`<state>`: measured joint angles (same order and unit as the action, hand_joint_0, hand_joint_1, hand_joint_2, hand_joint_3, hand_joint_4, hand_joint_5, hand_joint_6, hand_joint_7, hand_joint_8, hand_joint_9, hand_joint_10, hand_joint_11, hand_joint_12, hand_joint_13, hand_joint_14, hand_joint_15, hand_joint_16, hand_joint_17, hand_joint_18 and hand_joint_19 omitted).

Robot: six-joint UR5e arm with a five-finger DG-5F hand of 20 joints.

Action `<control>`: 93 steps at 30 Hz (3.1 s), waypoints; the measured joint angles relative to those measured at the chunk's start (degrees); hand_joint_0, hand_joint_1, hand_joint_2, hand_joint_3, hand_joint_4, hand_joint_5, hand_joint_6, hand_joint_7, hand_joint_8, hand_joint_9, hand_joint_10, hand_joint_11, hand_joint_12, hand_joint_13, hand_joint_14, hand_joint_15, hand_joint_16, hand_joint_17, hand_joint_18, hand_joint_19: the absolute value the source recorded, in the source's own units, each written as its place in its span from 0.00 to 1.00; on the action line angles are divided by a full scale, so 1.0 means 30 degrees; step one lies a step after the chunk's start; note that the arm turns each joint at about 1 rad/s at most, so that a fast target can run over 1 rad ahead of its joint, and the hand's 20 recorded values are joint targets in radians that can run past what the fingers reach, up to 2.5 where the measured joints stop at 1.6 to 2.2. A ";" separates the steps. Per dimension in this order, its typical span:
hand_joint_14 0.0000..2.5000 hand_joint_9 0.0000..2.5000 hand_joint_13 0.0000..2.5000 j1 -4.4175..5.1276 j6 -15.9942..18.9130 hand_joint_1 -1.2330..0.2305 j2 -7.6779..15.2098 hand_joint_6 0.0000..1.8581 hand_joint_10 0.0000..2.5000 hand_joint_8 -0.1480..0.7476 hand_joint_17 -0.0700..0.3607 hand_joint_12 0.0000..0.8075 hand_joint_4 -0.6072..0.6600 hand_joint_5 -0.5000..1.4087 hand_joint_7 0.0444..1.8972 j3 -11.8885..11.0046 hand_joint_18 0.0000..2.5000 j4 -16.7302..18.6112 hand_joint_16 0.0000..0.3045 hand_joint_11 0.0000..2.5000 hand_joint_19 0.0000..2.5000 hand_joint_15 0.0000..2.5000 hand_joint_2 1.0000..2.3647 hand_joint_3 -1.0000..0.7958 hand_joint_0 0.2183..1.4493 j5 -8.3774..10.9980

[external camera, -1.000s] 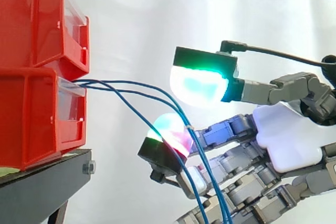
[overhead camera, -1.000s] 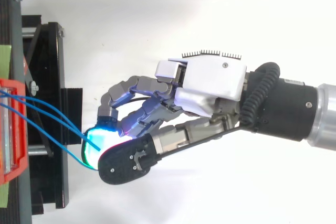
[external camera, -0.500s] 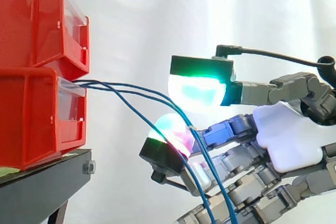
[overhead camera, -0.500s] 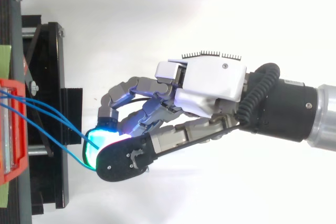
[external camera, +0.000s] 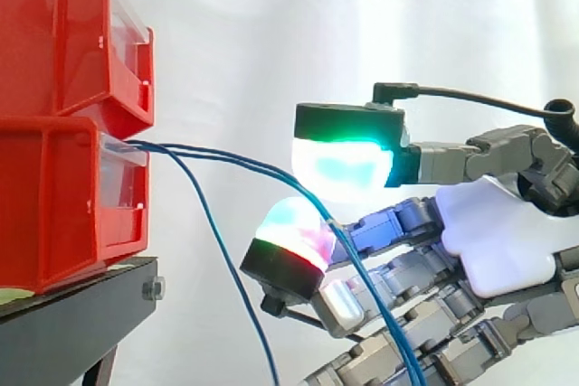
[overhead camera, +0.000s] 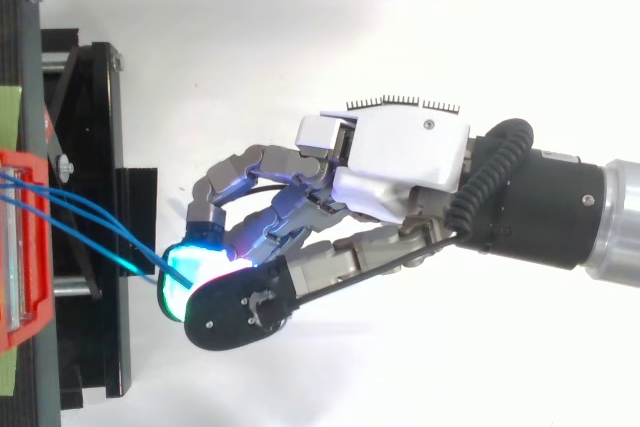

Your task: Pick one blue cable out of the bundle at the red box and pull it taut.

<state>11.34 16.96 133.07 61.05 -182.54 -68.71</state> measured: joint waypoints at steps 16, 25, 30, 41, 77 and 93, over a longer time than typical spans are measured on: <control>0.00 0.31 0.21 0.0025 -0.0102 0.22 0.0000 0.46 0.01 0.45 0.44 0.49 0.52 0.15 0.48 -0.0129 0.26 0.0013 0.18 0.32 0.12 0.06 0.01 0.37 0.45 0.0020; 0.00 0.27 0.18 0.0007 -0.0155 0.20 0.0000 0.39 0.01 0.43 0.45 0.49 0.54 0.15 0.49 -0.0152 0.24 -0.0002 0.18 0.31 0.10 0.05 0.00 0.28 0.36 0.0013; 0.00 0.27 0.17 0.0000 -0.0158 0.24 -0.0001 0.36 0.01 0.47 0.46 0.51 0.59 0.16 0.52 -0.0154 0.23 0.0000 0.19 0.32 0.12 0.06 0.00 0.28 0.26 0.0004; 0.00 0.31 0.18 0.0047 -0.0175 0.31 -0.0002 0.40 0.01 0.52 0.46 0.51 0.61 0.18 0.51 -0.0159 0.24 0.0025 0.19 0.32 0.13 0.06 0.00 0.28 0.30 0.0023; 0.00 0.39 0.23 0.0114 -0.0157 0.47 0.0000 0.45 0.00 0.49 0.56 0.62 0.50 0.18 0.60 -0.0158 0.30 0.0004 0.25 0.27 0.12 0.07 0.32 0.54 0.21 0.0023; 0.00 0.40 0.22 0.0122 -0.0148 0.62 0.0000 0.44 0.00 0.48 0.55 0.61 0.52 0.19 0.59 -0.0168 0.28 0.0013 0.24 0.25 0.12 0.07 0.38 0.51 0.22 0.0023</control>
<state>11.71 16.52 133.07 60.55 -182.50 -68.64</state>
